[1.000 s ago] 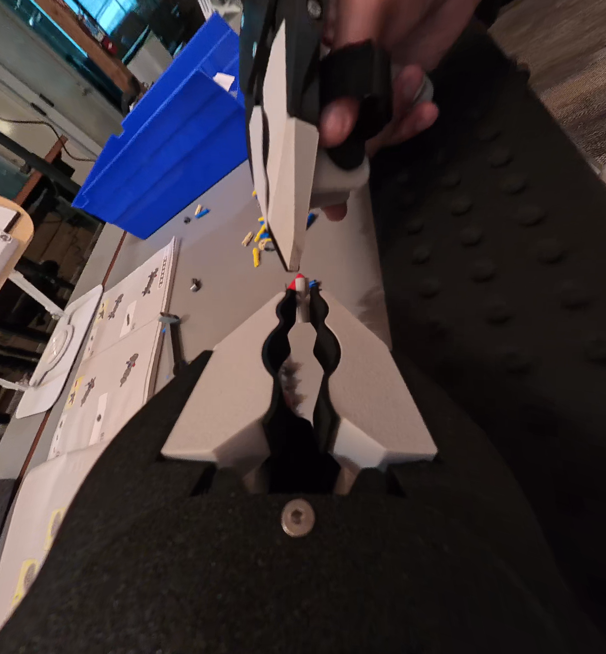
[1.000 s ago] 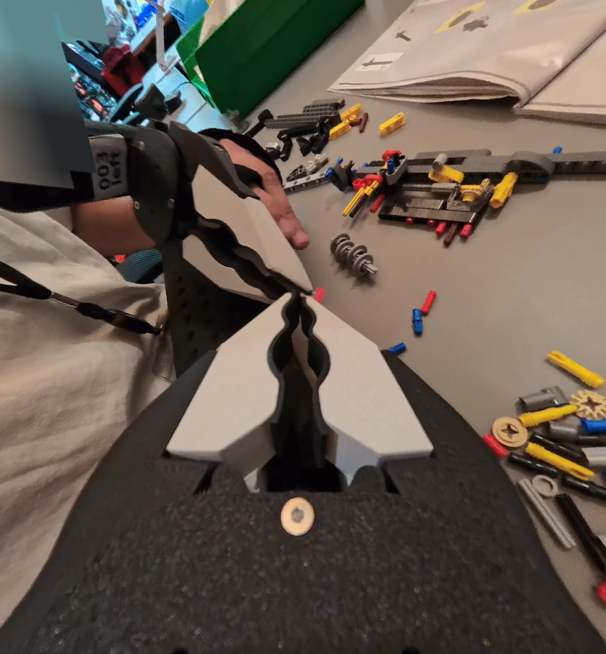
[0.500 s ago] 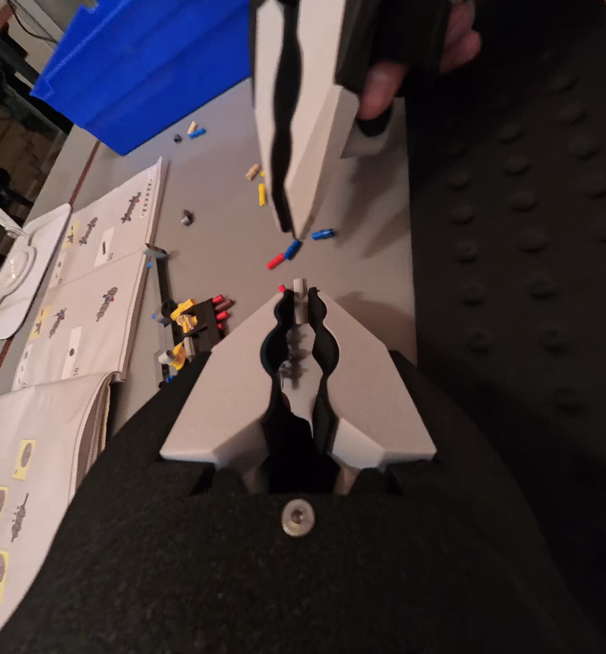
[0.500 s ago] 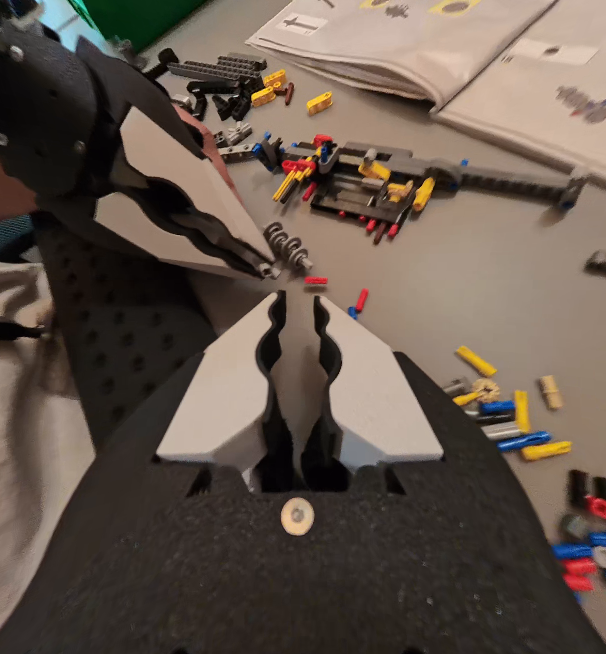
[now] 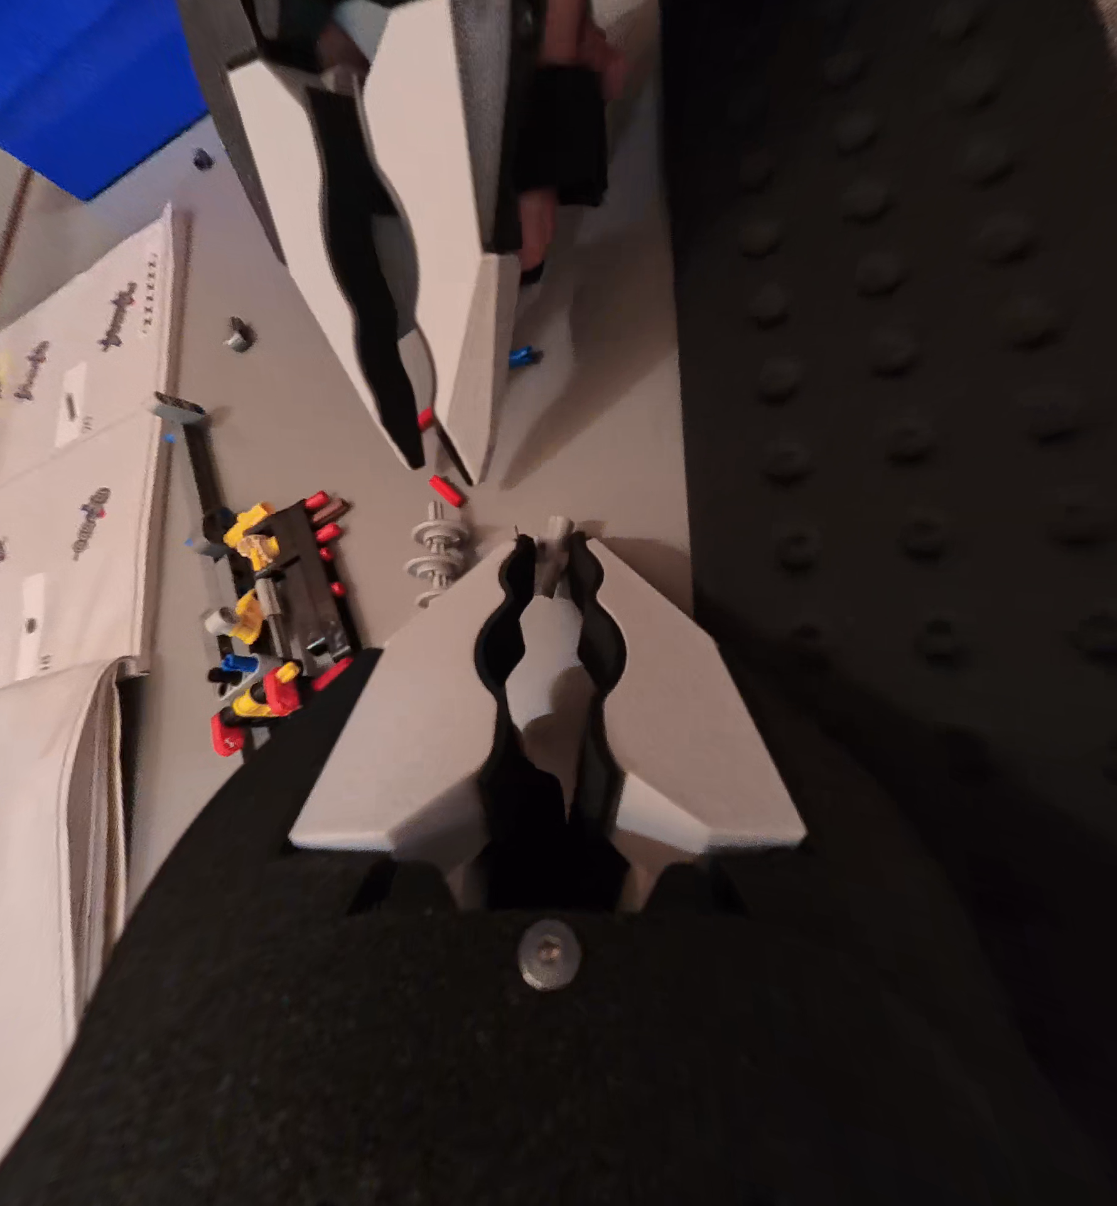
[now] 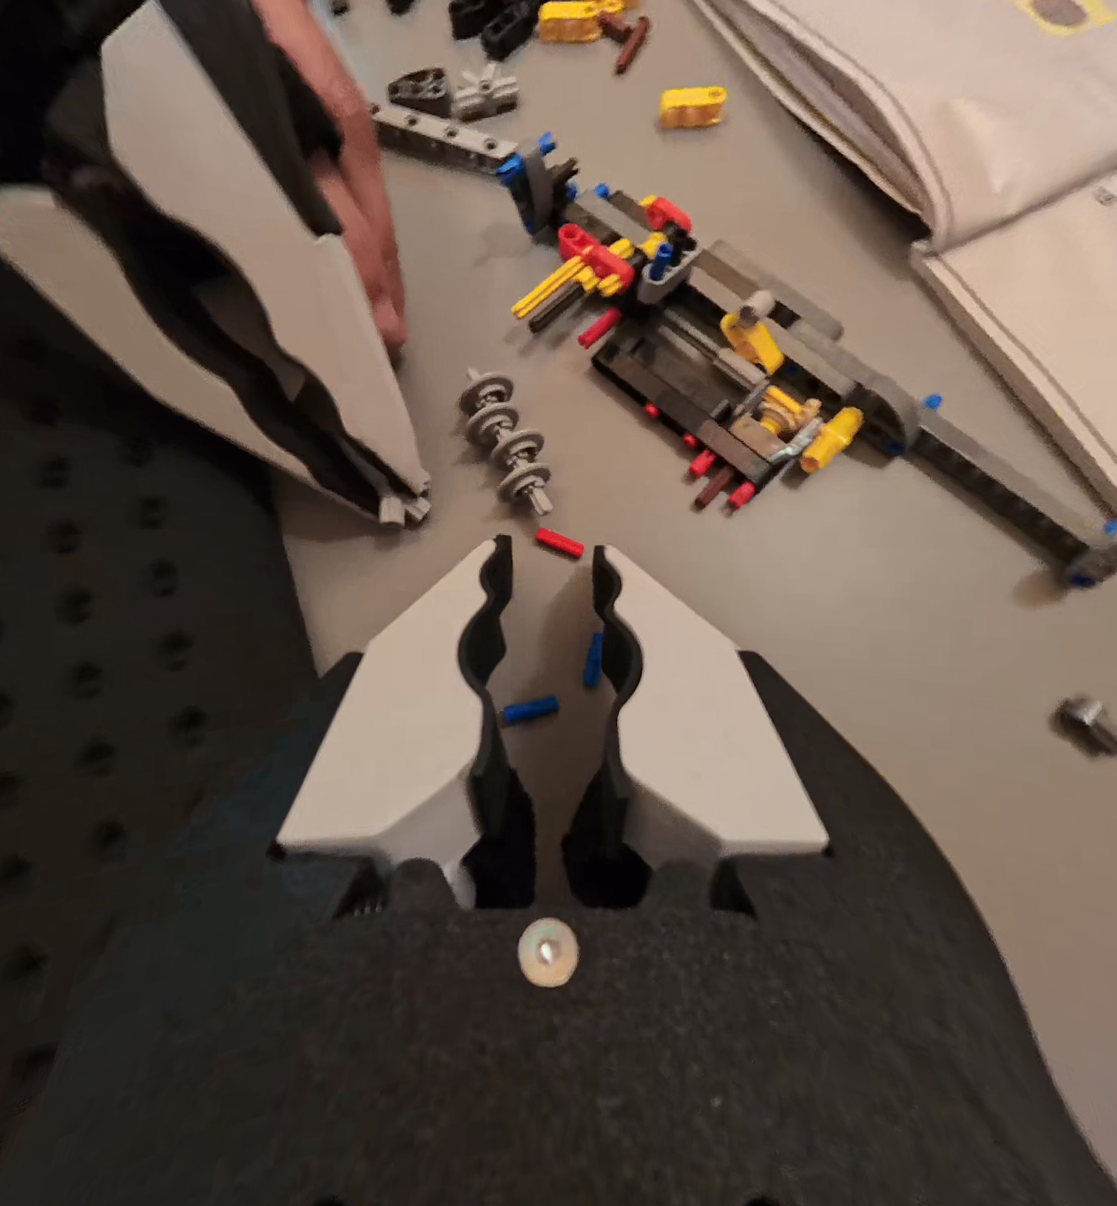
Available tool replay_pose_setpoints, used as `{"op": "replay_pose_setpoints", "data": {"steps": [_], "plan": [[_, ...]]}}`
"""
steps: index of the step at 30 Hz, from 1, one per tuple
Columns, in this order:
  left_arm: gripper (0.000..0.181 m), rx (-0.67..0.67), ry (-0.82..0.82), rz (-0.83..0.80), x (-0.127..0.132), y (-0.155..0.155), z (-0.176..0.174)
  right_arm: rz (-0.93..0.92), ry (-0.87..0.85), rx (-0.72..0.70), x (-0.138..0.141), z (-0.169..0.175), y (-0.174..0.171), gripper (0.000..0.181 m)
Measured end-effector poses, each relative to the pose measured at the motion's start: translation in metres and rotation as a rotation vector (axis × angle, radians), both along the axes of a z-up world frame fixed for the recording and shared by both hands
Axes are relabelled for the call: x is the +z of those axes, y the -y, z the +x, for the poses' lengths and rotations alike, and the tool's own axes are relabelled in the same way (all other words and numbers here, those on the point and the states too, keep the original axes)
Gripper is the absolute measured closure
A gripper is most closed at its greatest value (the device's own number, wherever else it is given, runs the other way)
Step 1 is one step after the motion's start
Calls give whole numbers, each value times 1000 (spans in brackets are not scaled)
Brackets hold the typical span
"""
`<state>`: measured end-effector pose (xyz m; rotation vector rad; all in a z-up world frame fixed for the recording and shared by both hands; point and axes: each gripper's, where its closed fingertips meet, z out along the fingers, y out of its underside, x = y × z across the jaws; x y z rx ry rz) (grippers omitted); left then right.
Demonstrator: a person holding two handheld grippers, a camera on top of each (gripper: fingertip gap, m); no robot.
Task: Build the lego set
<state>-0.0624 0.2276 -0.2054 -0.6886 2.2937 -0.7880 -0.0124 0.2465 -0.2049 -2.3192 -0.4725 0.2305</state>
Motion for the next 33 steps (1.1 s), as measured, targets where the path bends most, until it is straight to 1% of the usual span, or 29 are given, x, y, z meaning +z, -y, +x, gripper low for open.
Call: {"op": "replay_pose_setpoints", "data": {"steps": [4,6,8,10,11,13,15,16,18,20,23,25,27,28,29,33], "plan": [[169,10,-28,47,-3,-12,6,-14,9,117,-4,0,-5,160],[169,6,-56,28,-3,-13,5,-16,24,170,-6,0,-6,164],[165,9,-73,-6,-2,-13,4,-17,14,204,-6,-2,-6,167],[163,19,-89,-25,-3,-15,3,-19,11,214,-6,-2,-5,172],[163,26,-85,-35,-1,-17,4,-18,17,219,-6,-2,-5,179],[161,40,-88,-93,6,-17,5,-9,39,218,-6,-2,-4,179],[162,69,-54,-153,18,-19,13,-2,40,206,-6,-3,-2,179],[162,87,-24,-141,22,-23,19,2,34,191,-6,-3,-2,179],[164,107,51,-1,23,-36,31,3,14,156,-6,-1,-1,180],[165,63,89,142,18,-39,36,20,-42,131,1,-3,1,180],[163,-32,150,254,19,-29,39,84,-156,109,23,-10,3,180],[164,-74,224,288,27,-21,42,116,-205,112,35,-14,5,180],[164,-96,241,290,30,-14,43,124,-212,112,40,-16,6,180],[169,-98,256,287,32,-12,44,125,-221,119,42,-18,8,180],[178,-96,278,288,35,-11,46,126,-236,125,45,-20,9,180],[180,-59,292,288,38,-11,51,138,-252,87,47,-16,8,180]]}}
